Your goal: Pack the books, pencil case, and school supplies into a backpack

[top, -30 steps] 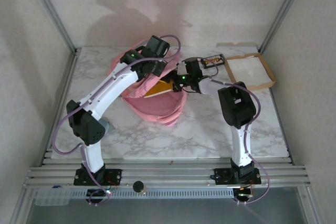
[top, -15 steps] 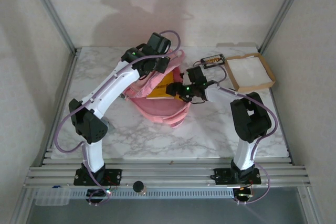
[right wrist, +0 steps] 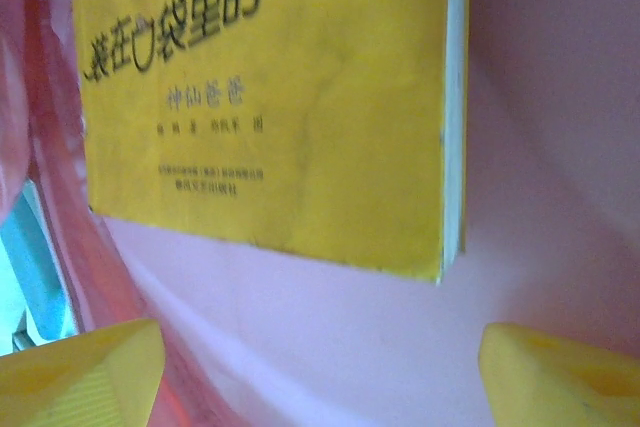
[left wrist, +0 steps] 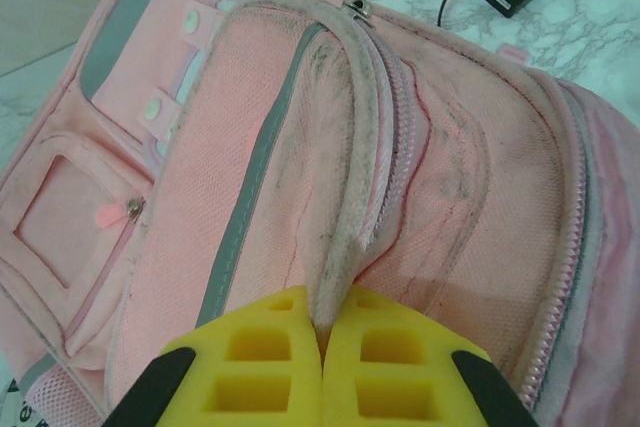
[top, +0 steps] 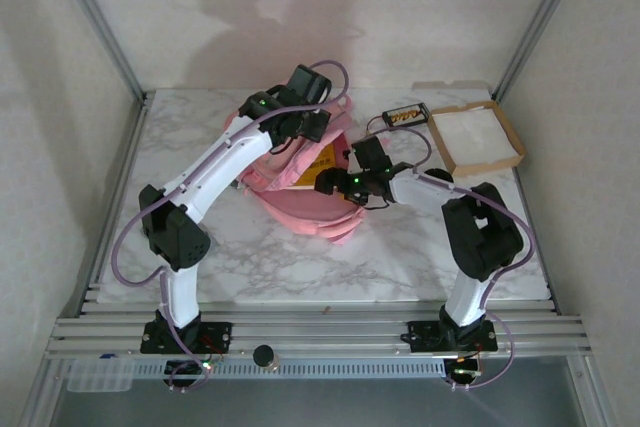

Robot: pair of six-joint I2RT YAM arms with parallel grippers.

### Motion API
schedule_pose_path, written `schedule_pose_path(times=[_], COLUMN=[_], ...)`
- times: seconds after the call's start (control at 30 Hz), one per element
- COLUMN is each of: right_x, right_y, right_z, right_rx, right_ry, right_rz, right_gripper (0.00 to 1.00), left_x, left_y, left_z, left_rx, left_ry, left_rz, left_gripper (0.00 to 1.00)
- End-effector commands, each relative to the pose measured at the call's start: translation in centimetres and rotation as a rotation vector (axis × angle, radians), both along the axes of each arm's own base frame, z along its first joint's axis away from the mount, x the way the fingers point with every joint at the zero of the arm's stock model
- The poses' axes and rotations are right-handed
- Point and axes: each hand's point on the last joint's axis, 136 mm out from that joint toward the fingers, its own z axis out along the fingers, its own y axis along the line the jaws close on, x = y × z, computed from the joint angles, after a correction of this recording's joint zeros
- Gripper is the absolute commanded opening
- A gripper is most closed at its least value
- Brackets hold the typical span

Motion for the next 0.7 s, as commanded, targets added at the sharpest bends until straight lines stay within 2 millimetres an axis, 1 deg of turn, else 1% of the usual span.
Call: schedule_pose_path(times=[0.0, 0.07, 0.13, 0.2, 0.33, 0.43, 0.47, 0.53, 0.6, 0.63, 0.67], right_x=[-1.3, -1.0, 0.0, 1.9, 6.6, 9.2, 10.0, 11.1, 11.9, 12.2, 12.2], right_y=[0.4, 1.6, 2.5, 2.6, 2.1, 2.0, 2.2, 3.0, 3.9, 3.9, 3.3], right_z=[-0.9, -0.5, 0.2, 0.8, 2.1, 2.9, 3.2, 3.2, 3.1, 3.3, 3.3], right_rx=[-0.003, 0.023, 0.033, 0.01, -0.021, -0.008, 0.015, 0.069, 0.098, 0.092, 0.079], right_ry=[0.055, 0.041, 0.008, -0.043, -0.193, -0.291, -0.325, -0.368, -0.39, -0.394, -0.39], right_rz=[-0.001, 0.015, 0.021, -0.011, -0.096, -0.133, -0.137, -0.111, -0.067, -0.058, -0.058], right_gripper=[0.84, 0.84, 0.83, 0.8, 0.68, 0.58, 0.56, 0.57, 0.6, 0.6, 0.61], left_x=[1.4, 1.3, 1.3, 1.2, 0.8, 0.6, 0.6, 0.7, 0.8, 1.0, 1.2], left_y=[-1.2, -1.3, -1.3, -1.6, -2.3, -2.3, -2.3, -2.2, -2.3, -2.5, -2.5], left_z=[5.1, 5.0, 4.9, 4.9, 4.3, 4.2, 4.1, 4.2, 4.2, 4.2, 4.3], left_rx=[-0.128, -0.128, -0.128, -0.14, -0.138, -0.129, -0.127, -0.13, -0.149, -0.161, -0.174], left_ry=[-0.137, -0.134, -0.133, -0.126, -0.107, -0.104, -0.102, -0.106, -0.11, -0.113, -0.113], left_rz=[0.012, 0.009, 0.012, 0.005, -0.019, -0.02, -0.02, -0.015, -0.003, 0.003, 0.015], left_gripper=[0.0, 0.0, 0.0, 0.0, 0.0, 0.0, 0.0, 0.0, 0.0, 0.0, 0.0])
